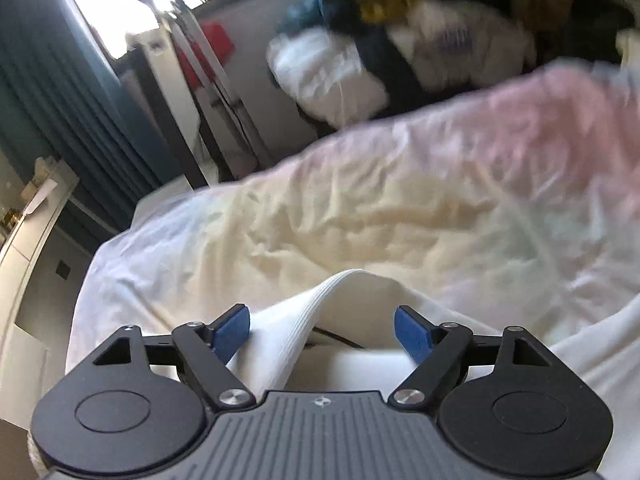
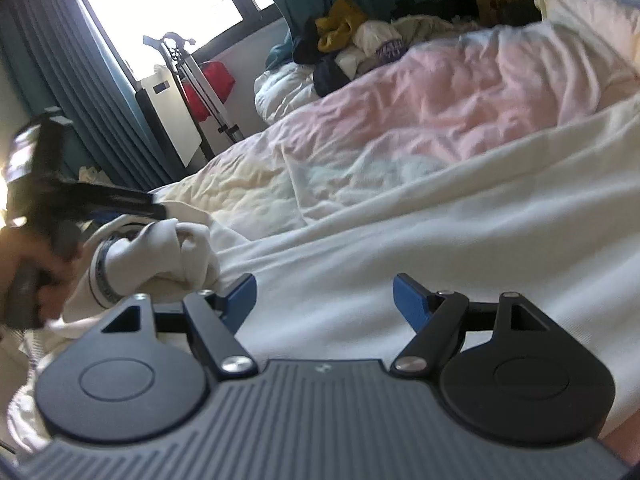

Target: Fold clothes

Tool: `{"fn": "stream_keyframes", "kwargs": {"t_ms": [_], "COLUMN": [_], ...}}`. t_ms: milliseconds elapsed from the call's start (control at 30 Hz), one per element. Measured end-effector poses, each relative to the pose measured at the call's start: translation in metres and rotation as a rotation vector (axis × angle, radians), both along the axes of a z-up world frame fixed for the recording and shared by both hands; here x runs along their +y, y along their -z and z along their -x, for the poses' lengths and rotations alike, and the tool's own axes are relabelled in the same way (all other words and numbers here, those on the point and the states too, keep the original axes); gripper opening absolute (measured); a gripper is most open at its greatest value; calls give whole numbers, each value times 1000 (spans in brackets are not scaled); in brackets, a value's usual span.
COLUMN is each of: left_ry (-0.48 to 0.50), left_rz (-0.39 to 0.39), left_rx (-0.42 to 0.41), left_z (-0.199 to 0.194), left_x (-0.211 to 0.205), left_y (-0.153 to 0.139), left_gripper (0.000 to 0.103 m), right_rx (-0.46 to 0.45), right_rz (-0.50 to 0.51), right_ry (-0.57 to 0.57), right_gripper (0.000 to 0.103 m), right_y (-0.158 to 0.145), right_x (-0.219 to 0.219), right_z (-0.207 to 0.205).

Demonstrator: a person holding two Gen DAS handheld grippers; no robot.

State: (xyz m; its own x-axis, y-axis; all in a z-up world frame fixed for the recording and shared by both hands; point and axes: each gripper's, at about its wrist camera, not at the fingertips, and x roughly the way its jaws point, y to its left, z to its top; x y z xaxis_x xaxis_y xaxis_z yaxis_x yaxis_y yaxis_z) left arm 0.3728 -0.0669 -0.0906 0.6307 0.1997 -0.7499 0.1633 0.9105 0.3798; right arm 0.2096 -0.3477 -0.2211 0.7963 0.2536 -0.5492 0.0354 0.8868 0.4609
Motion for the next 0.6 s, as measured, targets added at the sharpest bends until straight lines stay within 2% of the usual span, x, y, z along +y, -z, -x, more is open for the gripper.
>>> {"fn": "stream_keyframes", "kwargs": {"t_ms": [133,233,300,333,367,400,433,467,567,600], "left_ry": [45,86,107,117,121,125,128,144,197,200], "left_rz": [-178,-210,-227,-235,-227,-218,-208,-262,-306,-299], "left_rx": [115,275,320,341,354,366,378,372,305,270], "left_z": [-38,-62,-68,-71,-71,-70,-68,-63,-45,-39], "left_x": [-22,-29,-31,-32,-32,-32,-32,-34,-35,-33], "left_y": [31,55,63,66,66,66,66,68,60,52], "left_gripper": [75,74,74,66,49,39,16,5,3,3], "right_rx": [19,30,39,44,49,53,57,62,62,61], "right_rz": [-49,-93,-110,-118,-127,-135,-143,-151,-150,-151], "right_ry": [4,11,20,24,28,33,38,43,47,48], "right_gripper": [77,77,77,77,77,78,78,78,78,78], "right_y": [8,13,17,19,21,23,25,27,28,28], "right_x": [-6,-12,-16,-17,-19,-21,-22,-23,-23,-23], "right_z": [-6,-8,-10,-10,-11,-12,-13,-14,-15,-14]}}
